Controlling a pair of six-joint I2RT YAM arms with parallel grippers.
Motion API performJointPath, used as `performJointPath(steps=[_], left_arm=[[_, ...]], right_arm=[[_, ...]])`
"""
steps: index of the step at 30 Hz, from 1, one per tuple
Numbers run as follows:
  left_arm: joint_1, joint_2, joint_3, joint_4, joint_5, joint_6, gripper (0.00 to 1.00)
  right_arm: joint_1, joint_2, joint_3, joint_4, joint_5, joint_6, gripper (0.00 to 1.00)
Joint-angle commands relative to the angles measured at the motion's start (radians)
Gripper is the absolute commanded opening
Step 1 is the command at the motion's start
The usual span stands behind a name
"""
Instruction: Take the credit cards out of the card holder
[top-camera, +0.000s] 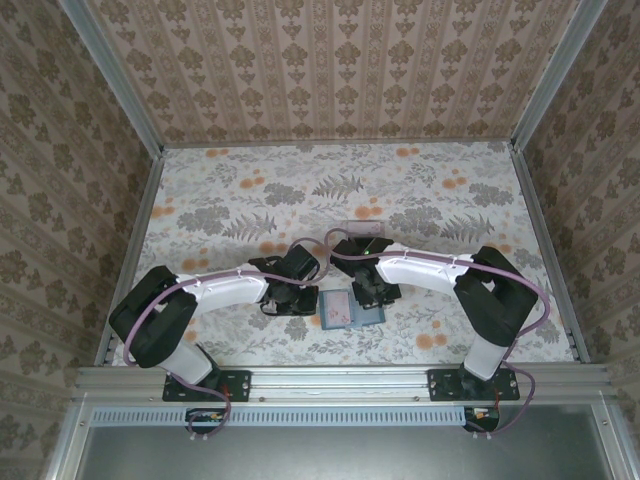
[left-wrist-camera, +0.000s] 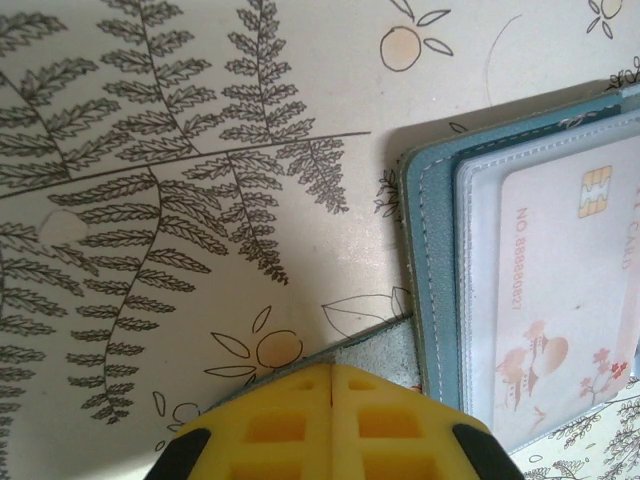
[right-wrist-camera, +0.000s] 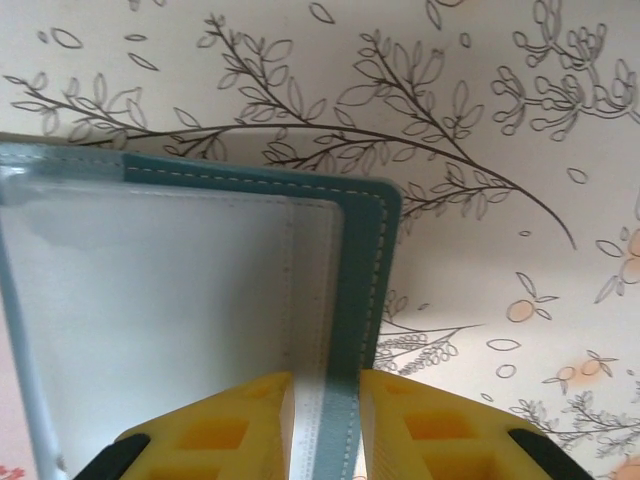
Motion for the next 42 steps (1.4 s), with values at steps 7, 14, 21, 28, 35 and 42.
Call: performJointPath(steps=[7, 14, 21, 28, 35, 42], left_arm=[[-0.004, 0.020, 0.046, -0.065, -0.022, 0.025, 0.03], [-0.005, 0.006, 0.068, -0.066, -0.025, 0.025, 0.03], [-0.013, -0.022, 0.080, -0.042, -0.003, 0.011, 0.03], [-0.037, 0.007, 0.076, 0.078, 0.080, -0.036, 0.02], [-0.090, 0.120, 0.170, 0.112, 0.111, -0.045, 0.02], [-0.098, 0.163, 0.195, 0.130, 0.125, -0.049, 0.03]], right_arm=[[-0.011, -0.185, -0.088, 0.075, -0.003, -0.038, 0.17], [-0.058, -0.278, -0.154, 0.178, -0.154, -0.030, 0.04], [-0.057, -0.311, -0.159, 0.217, -0.224, 0.001, 0.06], [-0.042, -0.378, -0.144, 0.281, -0.330, 0.057, 0.08], [-0.042, -0.396, -0.153, 0.273, -0.314, 0.071, 0.08], [-0.046, -0.421, -0.183, 0.282, -0.312, 0.100, 0.08]])
